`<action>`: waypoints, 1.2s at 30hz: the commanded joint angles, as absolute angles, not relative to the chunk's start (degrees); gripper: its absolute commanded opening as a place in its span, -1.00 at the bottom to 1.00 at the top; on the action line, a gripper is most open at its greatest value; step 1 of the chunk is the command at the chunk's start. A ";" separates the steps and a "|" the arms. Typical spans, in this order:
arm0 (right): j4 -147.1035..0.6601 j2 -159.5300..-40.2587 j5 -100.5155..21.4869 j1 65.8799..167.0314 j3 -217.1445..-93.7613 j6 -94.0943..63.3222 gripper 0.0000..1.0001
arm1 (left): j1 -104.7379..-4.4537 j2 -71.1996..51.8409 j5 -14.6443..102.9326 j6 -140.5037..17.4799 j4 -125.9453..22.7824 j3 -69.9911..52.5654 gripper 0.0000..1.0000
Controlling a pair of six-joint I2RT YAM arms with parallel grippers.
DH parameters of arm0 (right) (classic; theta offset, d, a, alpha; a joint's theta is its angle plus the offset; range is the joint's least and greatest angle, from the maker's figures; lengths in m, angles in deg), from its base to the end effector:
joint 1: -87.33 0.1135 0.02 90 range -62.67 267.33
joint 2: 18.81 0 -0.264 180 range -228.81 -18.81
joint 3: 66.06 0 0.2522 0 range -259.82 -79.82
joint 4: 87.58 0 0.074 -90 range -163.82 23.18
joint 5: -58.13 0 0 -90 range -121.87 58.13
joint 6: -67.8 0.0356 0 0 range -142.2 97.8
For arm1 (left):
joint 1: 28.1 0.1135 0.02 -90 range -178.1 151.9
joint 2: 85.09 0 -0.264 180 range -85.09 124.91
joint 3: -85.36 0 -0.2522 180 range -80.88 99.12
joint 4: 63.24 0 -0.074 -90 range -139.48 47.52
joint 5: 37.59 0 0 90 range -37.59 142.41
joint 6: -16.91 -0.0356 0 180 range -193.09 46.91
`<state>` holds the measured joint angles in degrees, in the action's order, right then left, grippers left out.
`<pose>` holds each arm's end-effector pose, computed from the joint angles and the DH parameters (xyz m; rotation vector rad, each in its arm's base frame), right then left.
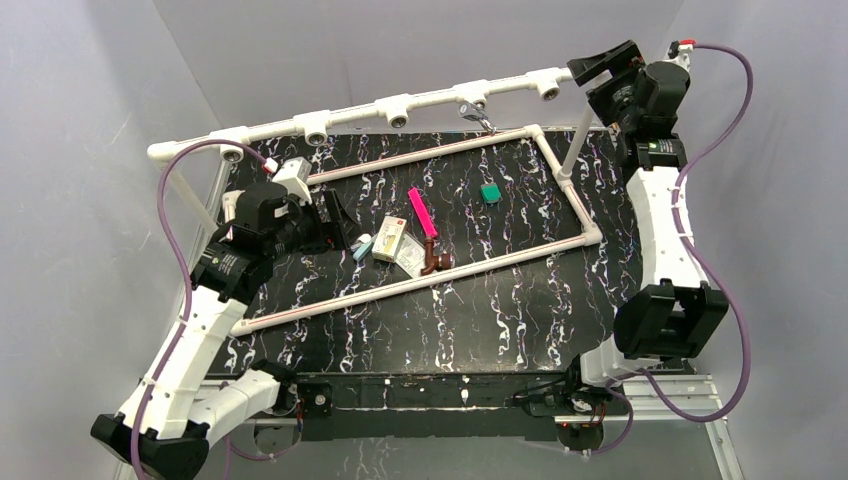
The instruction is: Install the water faucets
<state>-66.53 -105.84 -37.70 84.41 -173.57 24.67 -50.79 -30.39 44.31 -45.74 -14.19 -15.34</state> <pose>0.3517 -0.0143 0.4643 0.6079 1.5038 0.6767 0.1791 -0.0803 0.3887 0.0101 2.0627 -0.6933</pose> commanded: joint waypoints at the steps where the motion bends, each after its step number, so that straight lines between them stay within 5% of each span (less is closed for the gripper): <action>1: -71.31 -107.43 -39.58 84.40 -173.79 39.66 0.82 | -51.04 -30.72 44.84 -44.56 -15.43 -12.88 0.57; 18: -78.22 -114.90 -40.16 84.35 -173.26 55.96 0.57 | -51.04 -31.92 47.15 -44.35 -15.97 -9.59 0.58; 25: -81.98 -116.22 -42.20 84.43 -172.40 57.42 0.02 | -51.04 -32.76 48.83 -44.95 -15.64 -7.90 0.58; 31: -85.74 -115.19 -43.89 85.88 -168.75 58.72 -0.97 | -51.04 -32.58 49.63 -45.62 -15.67 -6.85 0.58; 36: -86.74 -113.92 -42.65 88.72 -166.05 59.68 -0.97 | -51.04 -31.78 51.60 -46.62 -14.61 -4.82 0.59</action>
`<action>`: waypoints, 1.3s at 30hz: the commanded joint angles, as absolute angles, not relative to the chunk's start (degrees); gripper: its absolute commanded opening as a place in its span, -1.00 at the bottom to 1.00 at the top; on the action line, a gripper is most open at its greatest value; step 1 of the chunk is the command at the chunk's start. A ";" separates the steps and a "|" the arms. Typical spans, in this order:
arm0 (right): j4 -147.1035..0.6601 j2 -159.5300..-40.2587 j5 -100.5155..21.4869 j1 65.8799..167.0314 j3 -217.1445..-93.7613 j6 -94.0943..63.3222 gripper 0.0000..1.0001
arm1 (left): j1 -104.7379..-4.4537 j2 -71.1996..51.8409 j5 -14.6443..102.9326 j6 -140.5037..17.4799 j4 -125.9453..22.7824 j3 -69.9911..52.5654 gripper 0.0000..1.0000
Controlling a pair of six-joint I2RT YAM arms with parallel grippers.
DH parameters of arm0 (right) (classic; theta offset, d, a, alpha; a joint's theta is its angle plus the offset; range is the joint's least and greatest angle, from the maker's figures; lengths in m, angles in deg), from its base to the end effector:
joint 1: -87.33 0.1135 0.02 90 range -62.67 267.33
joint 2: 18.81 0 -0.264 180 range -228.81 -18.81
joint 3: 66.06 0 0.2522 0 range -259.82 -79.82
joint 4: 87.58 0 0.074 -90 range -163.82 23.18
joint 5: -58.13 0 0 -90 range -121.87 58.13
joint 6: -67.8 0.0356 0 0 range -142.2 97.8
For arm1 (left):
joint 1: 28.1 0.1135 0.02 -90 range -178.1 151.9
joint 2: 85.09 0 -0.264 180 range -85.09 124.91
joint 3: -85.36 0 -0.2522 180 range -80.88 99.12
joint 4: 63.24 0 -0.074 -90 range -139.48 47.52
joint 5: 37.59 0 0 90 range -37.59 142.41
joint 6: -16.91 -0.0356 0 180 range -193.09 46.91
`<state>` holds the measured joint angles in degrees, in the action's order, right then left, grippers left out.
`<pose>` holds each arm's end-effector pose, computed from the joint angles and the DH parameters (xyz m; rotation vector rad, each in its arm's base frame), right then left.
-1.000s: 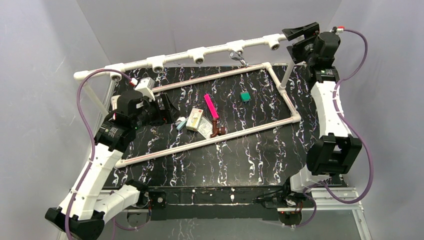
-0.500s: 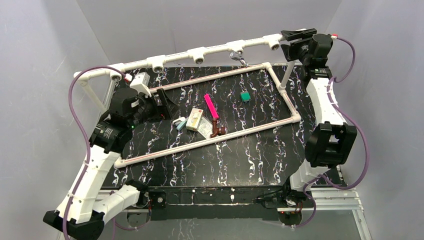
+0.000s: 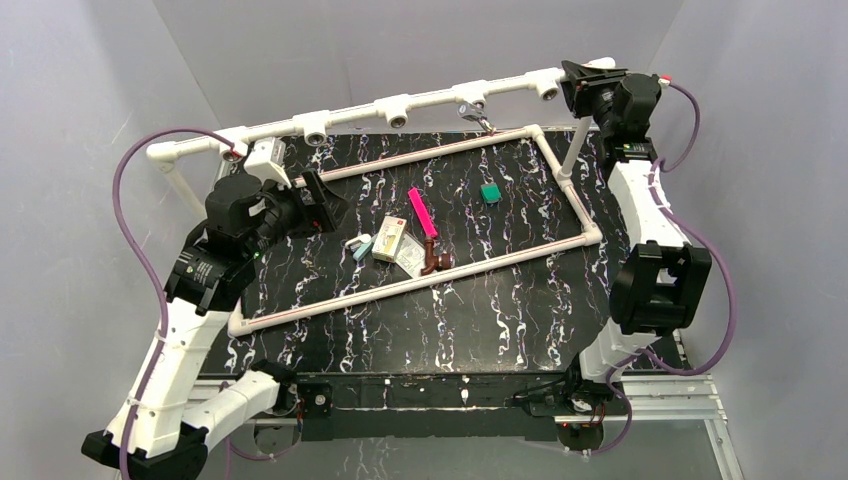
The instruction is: Install the water faucets
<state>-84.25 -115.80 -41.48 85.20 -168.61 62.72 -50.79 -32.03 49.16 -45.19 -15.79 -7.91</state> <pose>0.4121 -0.0094 0.4042 1.0444 1.3116 1.2537 0.1631 -0.0704 0.4382 -0.0433 1.8630 -0.6722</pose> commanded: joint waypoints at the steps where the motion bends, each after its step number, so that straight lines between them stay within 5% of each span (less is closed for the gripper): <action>1: -86.81 -113.60 -41.88 89.63 -165.50 59.71 -0.97 | -51.04 -31.70 51.61 -46.63 -14.30 -4.54 0.59; 30: -83.62 -115.39 -26.29 108.75 -169.31 60.09 -0.97 | -51.04 -33.02 53.88 -47.25 -12.29 -5.91 0.59; 39: -82.87 -110.65 -24.09 107.54 -165.45 56.02 -0.02 | -51.04 -33.54 54.11 -46.90 -11.98 -6.45 0.59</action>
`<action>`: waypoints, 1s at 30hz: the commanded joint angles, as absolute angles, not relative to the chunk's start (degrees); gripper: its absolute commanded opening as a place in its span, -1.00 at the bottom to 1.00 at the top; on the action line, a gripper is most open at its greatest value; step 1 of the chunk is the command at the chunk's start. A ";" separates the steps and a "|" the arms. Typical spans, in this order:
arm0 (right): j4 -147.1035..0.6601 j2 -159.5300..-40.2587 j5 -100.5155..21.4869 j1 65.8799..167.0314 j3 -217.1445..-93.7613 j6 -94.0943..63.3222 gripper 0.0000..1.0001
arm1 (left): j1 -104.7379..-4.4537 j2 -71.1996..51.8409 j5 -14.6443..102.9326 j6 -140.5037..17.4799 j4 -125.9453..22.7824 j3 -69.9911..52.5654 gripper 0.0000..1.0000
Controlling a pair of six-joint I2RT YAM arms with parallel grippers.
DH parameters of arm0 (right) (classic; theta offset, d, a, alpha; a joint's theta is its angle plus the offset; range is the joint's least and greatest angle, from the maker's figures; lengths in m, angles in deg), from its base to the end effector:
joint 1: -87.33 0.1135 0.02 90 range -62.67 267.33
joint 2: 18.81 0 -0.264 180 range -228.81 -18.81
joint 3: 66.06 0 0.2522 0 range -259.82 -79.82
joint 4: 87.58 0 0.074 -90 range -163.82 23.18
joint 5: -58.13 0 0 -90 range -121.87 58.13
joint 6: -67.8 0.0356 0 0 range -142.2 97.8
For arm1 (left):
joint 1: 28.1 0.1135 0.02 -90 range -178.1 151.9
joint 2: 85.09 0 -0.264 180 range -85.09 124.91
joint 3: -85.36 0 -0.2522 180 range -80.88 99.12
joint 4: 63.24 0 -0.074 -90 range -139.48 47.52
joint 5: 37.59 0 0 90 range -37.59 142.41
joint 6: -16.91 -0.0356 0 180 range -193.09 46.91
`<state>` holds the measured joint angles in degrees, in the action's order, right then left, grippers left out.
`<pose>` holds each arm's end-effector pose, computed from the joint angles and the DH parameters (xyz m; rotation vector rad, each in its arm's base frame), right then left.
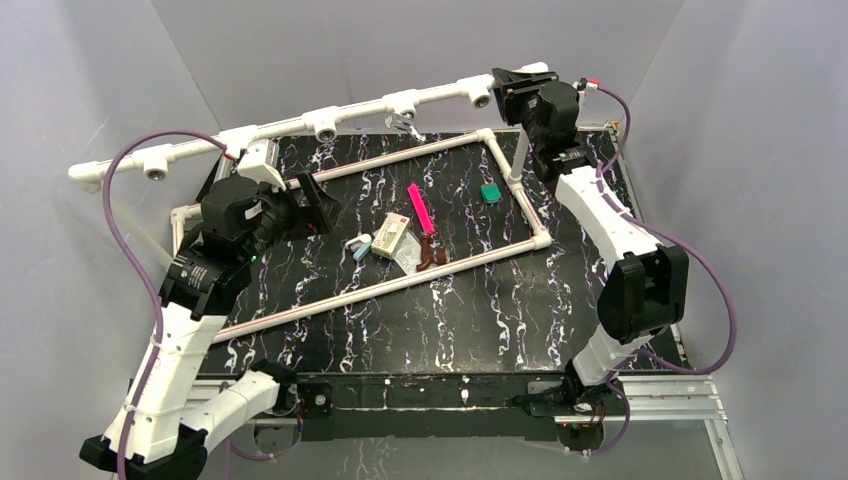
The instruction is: Install the water faucets
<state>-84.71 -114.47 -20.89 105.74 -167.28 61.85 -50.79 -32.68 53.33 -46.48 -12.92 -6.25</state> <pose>0.3872 0.1217 0.4058 1.0403 1.3044 1.2566 0.1563 -0.0648 0.4437 -0.0753 1.8601 -0.5893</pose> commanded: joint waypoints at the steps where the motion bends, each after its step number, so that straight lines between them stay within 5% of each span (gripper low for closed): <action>1: -82.79 -110.13 -24.24 107.20 -165.17 55.84 0.04 | -51.08 -33.58 54.28 -46.90 -11.93 -6.52 0.59; 6: -82.44 -106.86 -25.50 105.44 -162.61 54.60 0.46 | -51.04 -33.76 54.93 -46.88 -11.90 -6.90 0.59; 12: -82.04 -101.83 -27.96 103.96 -158.18 51.96 0.71 | -51.04 -34.00 55.46 -46.42 -11.55 -7.15 0.59; 30: -70.94 -89.43 -44.17 102.01 -142.89 29.02 0.72 | -51.04 -33.41 55.72 -45.41 -9.79 -7.64 0.59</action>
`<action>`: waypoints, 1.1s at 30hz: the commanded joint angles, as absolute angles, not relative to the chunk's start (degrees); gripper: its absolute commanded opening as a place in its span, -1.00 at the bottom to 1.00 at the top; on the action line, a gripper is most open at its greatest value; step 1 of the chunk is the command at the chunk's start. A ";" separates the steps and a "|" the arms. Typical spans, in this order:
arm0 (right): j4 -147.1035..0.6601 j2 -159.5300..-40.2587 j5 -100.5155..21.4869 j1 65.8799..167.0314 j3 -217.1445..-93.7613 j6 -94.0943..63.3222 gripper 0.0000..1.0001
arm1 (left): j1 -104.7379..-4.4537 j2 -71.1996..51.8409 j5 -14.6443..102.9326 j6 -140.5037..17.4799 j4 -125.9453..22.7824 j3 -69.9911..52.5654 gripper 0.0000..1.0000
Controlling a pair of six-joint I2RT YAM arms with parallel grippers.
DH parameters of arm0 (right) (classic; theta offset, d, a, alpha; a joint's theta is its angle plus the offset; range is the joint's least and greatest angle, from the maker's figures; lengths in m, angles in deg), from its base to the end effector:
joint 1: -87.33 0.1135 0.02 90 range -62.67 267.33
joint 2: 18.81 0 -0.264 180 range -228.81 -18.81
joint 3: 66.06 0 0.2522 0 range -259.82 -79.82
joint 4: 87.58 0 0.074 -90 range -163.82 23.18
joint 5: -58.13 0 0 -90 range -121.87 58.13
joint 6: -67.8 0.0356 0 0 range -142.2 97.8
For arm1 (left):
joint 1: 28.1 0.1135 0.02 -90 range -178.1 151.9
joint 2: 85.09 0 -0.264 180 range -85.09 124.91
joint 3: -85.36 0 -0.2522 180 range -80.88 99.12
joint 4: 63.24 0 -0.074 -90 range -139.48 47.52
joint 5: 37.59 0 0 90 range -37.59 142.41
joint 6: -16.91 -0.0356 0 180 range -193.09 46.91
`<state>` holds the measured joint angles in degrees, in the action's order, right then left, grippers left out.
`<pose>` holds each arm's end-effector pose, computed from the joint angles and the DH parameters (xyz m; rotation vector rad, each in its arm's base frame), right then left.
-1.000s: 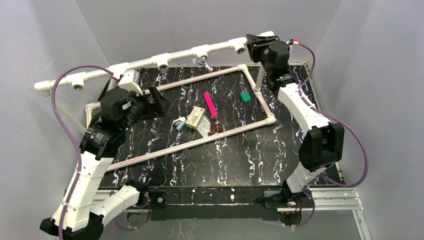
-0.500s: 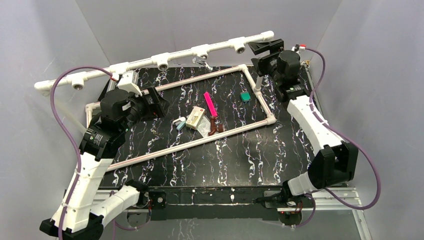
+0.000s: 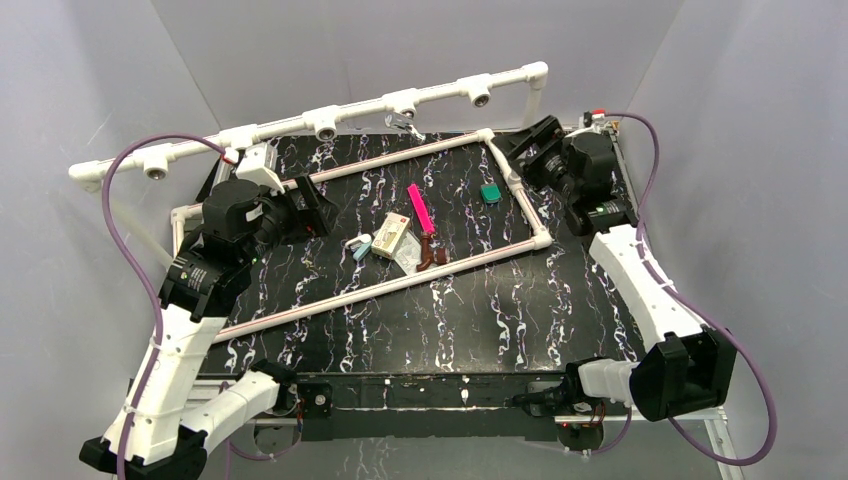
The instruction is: Install the water faucets
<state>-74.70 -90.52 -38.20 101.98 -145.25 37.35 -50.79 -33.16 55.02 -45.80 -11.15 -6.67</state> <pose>0.2855 0.0787 0.3867 0.5960 1.6767 1.0539 0.1542 -0.0627 0.4394 -0.1081 1.8856 -0.5616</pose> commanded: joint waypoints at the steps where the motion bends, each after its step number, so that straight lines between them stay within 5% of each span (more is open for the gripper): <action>1: -70.62 -89.61 -46.39 102.01 -142.27 27.20 0.71 | -51.04 -33.41 55.77 -45.45 -9.73 -7.65 0.59; 6: -68.82 -91.96 -51.18 103.68 -139.75 19.67 0.68 | -51.04 -33.14 55.84 -45.58 -9.28 -8.21 0.59; 17: -61.23 -103.16 -39.96 116.52 -141.27 8.37 0.72 | -51.04 -32.89 55.13 -45.39 -8.91 -9.68 0.59; 33: -55.54 -115.80 -37.34 121.10 -149.39 -11.73 0.79 | -51.04 -32.29 54.54 -45.49 -9.11 -10.78 0.59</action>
<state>-55.88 -115.72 -38.62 119.88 -146.19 -3.63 -50.79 -32.44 54.82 -45.39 -9.60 -10.23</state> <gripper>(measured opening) 0.889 0.796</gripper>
